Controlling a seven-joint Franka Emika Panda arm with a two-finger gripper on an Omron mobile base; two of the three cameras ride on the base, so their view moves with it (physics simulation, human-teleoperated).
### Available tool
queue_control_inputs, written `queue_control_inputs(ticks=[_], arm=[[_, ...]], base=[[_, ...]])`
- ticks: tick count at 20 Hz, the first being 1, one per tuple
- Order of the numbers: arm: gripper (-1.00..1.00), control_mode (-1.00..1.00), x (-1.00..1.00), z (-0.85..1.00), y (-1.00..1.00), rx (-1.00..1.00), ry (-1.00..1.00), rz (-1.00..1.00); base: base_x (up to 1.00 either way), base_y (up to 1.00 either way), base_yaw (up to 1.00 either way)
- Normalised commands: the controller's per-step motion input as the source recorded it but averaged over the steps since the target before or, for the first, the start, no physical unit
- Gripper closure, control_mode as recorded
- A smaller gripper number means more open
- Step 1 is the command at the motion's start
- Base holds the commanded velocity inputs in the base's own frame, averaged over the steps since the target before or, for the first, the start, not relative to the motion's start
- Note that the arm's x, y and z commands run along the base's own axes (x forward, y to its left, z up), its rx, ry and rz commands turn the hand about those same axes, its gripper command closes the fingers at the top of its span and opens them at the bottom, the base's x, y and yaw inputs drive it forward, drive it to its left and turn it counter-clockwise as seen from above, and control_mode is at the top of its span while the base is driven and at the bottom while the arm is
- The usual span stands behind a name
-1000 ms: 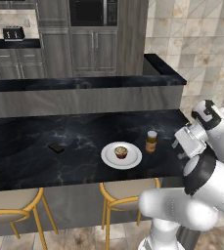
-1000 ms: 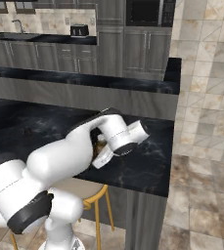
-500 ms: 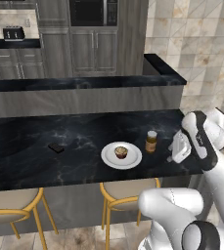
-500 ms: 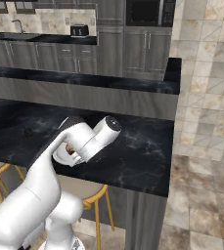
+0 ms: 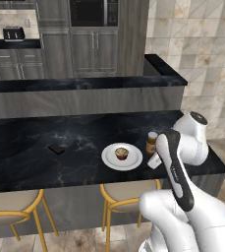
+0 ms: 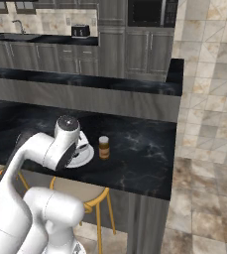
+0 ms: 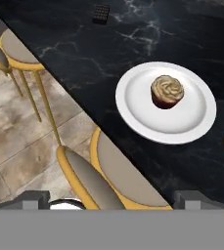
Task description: Take the cinnamon bottle from the cabinet and place it on the dining table, next to the plate with the cupcake. Then take the chocolate from the dining counter and place it on the cupcake plate.
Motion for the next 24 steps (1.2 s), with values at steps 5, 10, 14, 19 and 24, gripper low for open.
queue_control_inputs(ticks=[5,10,14,19,24], arm=[[-1.0,-1.0,0.24,0.19,0.62,-0.08,0.02,-0.15],[-1.0,-1.0,0.34,0.25,0.55,-0.04,0.06,-0.09],[-1.0,-1.0,0.38,0.26,0.43,-0.08,0.08,-0.1],[-1.0,-1.0,0.44,0.22,0.4,-0.01,0.13,-0.07],[-1.0,-1.0,0.48,0.25,0.41,0.03,0.19,-0.03]], base=[[0.0,0.0,0.0],[0.0,0.0,0.0],[0.0,0.0,0.0],[0.0,0.0,0.0],[0.0,0.0,0.0]])
